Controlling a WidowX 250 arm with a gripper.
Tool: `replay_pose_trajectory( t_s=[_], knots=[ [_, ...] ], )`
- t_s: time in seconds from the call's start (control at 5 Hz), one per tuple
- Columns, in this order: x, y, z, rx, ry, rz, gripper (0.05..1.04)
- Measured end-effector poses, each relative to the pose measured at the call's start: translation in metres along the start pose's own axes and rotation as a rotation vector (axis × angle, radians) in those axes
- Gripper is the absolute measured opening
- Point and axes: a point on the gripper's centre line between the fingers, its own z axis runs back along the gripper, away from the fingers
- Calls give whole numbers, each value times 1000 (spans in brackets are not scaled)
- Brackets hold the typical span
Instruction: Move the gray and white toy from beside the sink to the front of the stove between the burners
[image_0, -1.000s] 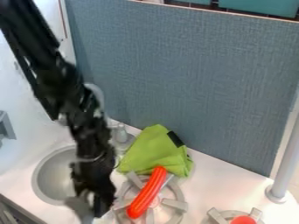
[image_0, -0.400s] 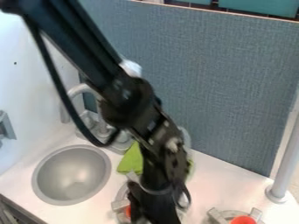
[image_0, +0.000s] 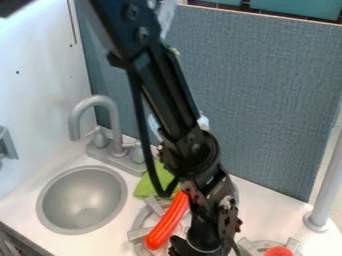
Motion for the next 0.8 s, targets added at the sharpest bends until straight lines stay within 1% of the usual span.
replay_pose_trajectory(
  t_s=[0.2,0.4,0.6,0.8],
  knots=[
    [14,1,-10,8,-23,41,652],
    [22,4,-21,29,-11,65,652],
    [21,5,-32,38,22,79,652],
    [27,3,-34,11,-19,79,734]
  ],
)
